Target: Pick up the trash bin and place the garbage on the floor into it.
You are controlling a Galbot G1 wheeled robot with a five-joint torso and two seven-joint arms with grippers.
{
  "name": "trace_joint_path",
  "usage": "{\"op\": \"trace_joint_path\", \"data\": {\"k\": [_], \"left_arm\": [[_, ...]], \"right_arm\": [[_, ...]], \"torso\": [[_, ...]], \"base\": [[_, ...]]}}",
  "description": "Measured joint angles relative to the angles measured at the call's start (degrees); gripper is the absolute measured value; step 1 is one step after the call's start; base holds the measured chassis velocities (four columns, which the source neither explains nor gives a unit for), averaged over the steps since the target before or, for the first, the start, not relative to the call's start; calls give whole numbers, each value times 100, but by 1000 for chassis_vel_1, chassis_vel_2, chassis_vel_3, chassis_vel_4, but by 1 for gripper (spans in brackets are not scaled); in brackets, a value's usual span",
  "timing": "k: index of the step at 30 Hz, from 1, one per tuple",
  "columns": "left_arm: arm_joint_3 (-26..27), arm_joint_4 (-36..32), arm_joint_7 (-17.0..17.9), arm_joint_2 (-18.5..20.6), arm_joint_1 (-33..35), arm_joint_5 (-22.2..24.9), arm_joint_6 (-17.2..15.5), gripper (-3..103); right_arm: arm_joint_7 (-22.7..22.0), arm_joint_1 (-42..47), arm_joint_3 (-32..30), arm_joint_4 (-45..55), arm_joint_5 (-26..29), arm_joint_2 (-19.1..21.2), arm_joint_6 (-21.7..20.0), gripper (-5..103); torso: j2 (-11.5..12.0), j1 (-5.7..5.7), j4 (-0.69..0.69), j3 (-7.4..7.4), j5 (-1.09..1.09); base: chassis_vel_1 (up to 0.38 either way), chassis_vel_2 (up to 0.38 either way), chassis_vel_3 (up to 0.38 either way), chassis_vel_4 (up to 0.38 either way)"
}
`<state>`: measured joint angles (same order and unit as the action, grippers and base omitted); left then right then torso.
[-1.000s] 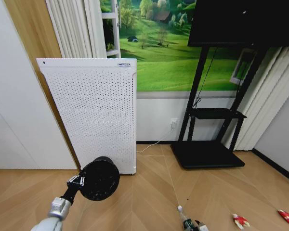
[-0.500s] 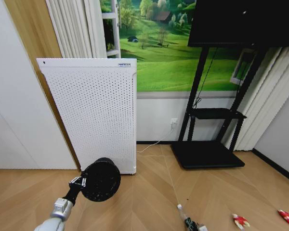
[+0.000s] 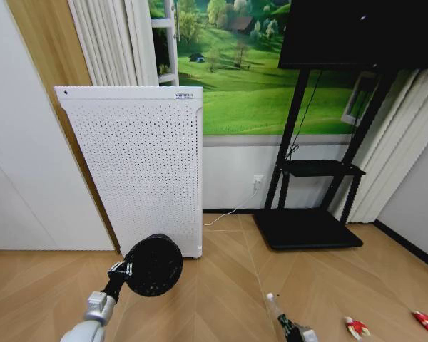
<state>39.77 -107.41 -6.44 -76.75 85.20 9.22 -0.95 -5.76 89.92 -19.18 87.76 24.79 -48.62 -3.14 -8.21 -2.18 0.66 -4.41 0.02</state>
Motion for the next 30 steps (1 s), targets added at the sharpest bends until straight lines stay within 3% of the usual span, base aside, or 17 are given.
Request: {"op": "trace_joint_path", "data": {"k": [3,6,7,9,12,14,20,23,30], "left_arm": [[-148,69,222,-69,-82,179,-183,3],[-365,157,449,-174,-228,326,-412,3],[-365,157,449,-174,-228,326,-412,3],[-515,163,495,-222,-284,339,-540,3],[-548,148,500,-234,-283,340,-563,3],[-690,89,531,-269,-278,343,-627,3],[-824,87,558,-280,-330,364,-676,3],[-1137,259,569,-297,-481,405,-664,3],[-1607,656,562,-558,-692,59,-537,3]], "right_arm": [[139,442,-449,561,-37,163,269,19],[575,1170,-1095,1498,-151,293,922,19],[575,1170,-1095,1498,-151,293,922,19],[1089,1532,-1400,2104,-356,293,1439,19],[1203,1589,-1424,2270,-387,290,1546,19],[1557,1695,-1397,2866,-543,246,1844,19],[1684,1680,-1236,3341,-813,172,2033,19],[1698,1228,-878,3615,-924,92,2049,19],[1725,303,-339,3150,-989,67,2051,19]], "torso": [[0,0,0,0,-4],[0,0,0,0,-3],[0,0,0,0,-3],[0,0,2,0,-2],[0,0,1,0,-2],[0,0,-3,0,-2],[-1,0,0,0,-2],[0,0,0,0,-1],[0,0,0,0,-2]], "base": [[0,0,0,0],[0,0,0,0],[0,0,0,0],[0,0,0,0],[0,0,0,0],[0,0,0,0],[0,0,0,0],[0,0,0,0],[0,0,0,0]]}}
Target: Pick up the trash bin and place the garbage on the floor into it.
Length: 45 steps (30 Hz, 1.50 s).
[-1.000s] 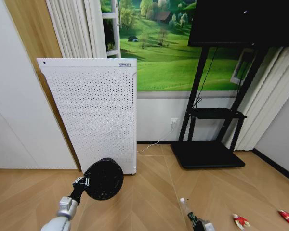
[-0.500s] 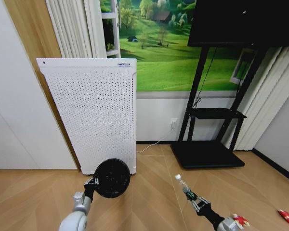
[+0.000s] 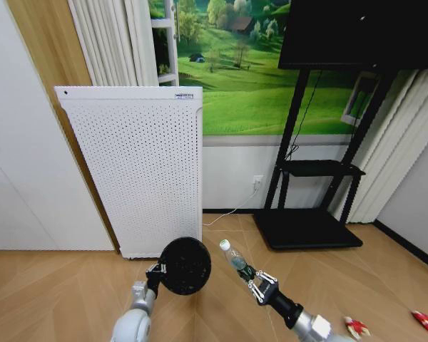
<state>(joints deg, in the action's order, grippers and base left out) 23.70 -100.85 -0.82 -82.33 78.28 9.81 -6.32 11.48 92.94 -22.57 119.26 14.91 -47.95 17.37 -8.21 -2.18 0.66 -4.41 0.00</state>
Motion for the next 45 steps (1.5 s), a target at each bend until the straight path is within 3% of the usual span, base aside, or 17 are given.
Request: {"op": "trace_joint_path", "data": {"k": [12,19,25,28,30,32,36,38,40,41,45], "left_arm": [[-450,424,-23,-251,-286,-217,13,3],[-557,514,-31,-344,-295,-336,34,3],[-587,500,-50,-358,-258,-372,51,3],[-597,485,-69,-356,-240,-383,62,3],[-599,484,-72,-356,-237,-385,67,3],[-601,481,-78,-358,-226,-393,76,3],[-615,473,-97,-356,-206,-409,87,3],[-619,457,-103,-353,-195,-417,99,3],[-619,455,-104,-352,-190,-420,99,3],[-619,447,-106,-351,-187,-422,100,3],[-618,428,-111,-350,-165,-430,106,3]], "right_arm": [[-23,-1302,1629,-1183,-171,-608,79,19],[-65,-1653,2133,-1675,-264,-952,96,19],[-121,-1738,2208,-1866,-340,-1008,118,17],[-139,-1730,2184,-1865,-335,-981,44,27],[-141,-1726,2175,-1865,-330,-974,35,27],[-141,-1716,2140,-1857,-319,-949,18,44],[-133,-1692,2073,-1826,-311,-902,11,49],[-128,-1655,2028,-1808,-310,-870,10,66],[-127,-1646,2022,-1804,-310,-864,9,66],[-127,-1636,2017,-1801,-313,-857,10,77],[-135,-1612,1985,-1798,-318,-856,10,88]], "torso": [[0,0,0,0,1],[0,0,0,0,-1],[0,0,0,0,0],[0,0,0,0,0],[0,0,1,0,-1],[0,0,1,0,0],[0,0,0,0,0],[0,0,1,1,0],[0,0,0,1,0],[0,0,0,0,0],[0,0,0,1,0]], "base": [[0,0,0,0],[0,0,0,0],[0,0,0,0],[0,0,0,0],[0,0,0,0],[0,0,0,0],[0,0,0,0],[0,0,0,0],[0,0,0,0],[0,0,0,0],[0,0,0,0]]}}
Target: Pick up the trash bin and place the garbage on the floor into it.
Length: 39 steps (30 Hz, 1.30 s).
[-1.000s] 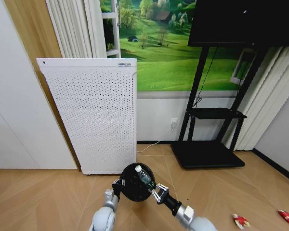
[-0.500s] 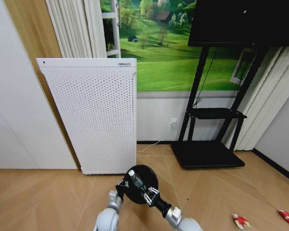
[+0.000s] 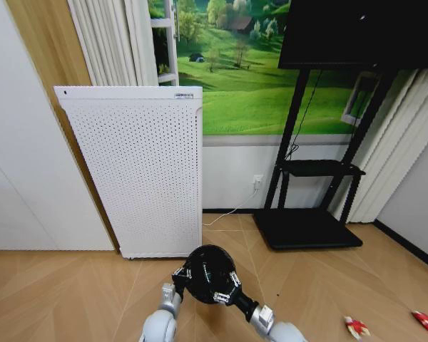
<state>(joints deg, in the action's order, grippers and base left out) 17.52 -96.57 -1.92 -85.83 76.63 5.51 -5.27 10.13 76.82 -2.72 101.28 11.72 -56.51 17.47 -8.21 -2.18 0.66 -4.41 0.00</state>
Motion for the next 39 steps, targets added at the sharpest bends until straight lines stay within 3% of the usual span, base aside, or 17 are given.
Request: {"op": "trace_joint_path", "data": {"k": [2,3,9,12,14,20,22,31,39], "left_arm": [[3,-16,-1,1,11,-1,1,3],[29,-62,-3,11,38,0,4,3],[215,-270,-10,134,138,-1,19,3],[419,-476,-10,260,243,20,20,3],[752,-764,-4,376,401,48,24,3],[1158,-1024,-6,537,551,-2,138,3],[1479,-1185,-13,677,646,-10,209,3],[2175,-1548,-33,784,857,272,239,3],[2479,-1709,-46,739,968,404,240,3]], "right_arm": [[-16,5,-26,4,5,-4,0,88],[-66,34,-155,14,42,-9,0,99],[-260,190,-653,40,218,22,-46,100],[-617,328,-982,78,567,27,-201,100],[-1138,396,-1241,141,1092,1,-485,100],[-1472,471,-1736,190,1344,-89,-940,100],[-1657,580,-2196,284,1478,-190,-1284,100],[-1572,1308,-3395,578,1534,-605,-1562,100],[-1507,1584,-3720,648,1440,-1093,-1418,100]], "torso": [[0,0,0,0,0],[0,0,0,0,0],[0,0,1,0,0],[0,0,0,0,0],[0,0,0,0,0],[0,0,-1,0,-1],[0,0,0,0,-1],[-1,1,1,0,-2],[-1,1,0,0,0]], "base": [[0,0,0,0],[0,0,0,0],[0,0,0,0],[0,0,0,0],[0,0,0,0],[0,0,0,0],[0,0,0,0],[0,0,0,0],[0,0,0,0]]}}
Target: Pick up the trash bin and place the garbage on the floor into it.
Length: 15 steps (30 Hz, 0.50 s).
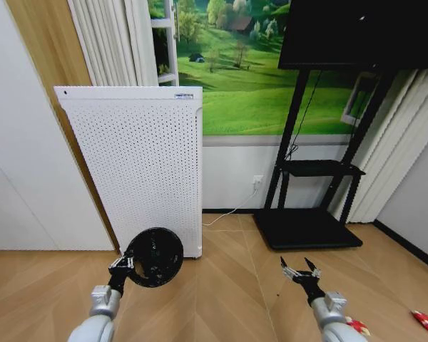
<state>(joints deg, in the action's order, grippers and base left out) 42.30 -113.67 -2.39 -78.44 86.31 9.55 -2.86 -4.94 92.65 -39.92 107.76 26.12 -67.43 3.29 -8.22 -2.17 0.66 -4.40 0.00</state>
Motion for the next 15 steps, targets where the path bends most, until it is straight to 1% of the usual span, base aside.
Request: {"op": "trace_joint_path", "data": {"k": [1,4,9,12,15], "left_arm": [[40,-7,-4,-10,5,1,23,3],[69,-13,-15,-24,6,1,43,3],[87,-13,-19,-30,7,1,61,3],[89,-5,-19,-35,-10,0,65,3],[80,13,-18,-49,-34,-3,65,3]], "right_arm": [[-7,8,12,0,-27,-87,31,100],[-71,-36,92,-13,-29,-168,31,100],[-121,-121,188,-53,-16,-174,-29,100],[-121,-174,235,-103,23,-133,-49,100],[-121,-225,261,-154,37,-112,-51,100]], "torso": [[0,0,0,0,-1],[0,0,0,0,0],[0,0,0,0,0],[0,0,0,-1,-1],[0,0,0,0,0]], "base": [[0,0,0,0],[0,0,0,0],[0,0,0,0],[-54,-57,51,34],[-109,-99,85,112]]}}
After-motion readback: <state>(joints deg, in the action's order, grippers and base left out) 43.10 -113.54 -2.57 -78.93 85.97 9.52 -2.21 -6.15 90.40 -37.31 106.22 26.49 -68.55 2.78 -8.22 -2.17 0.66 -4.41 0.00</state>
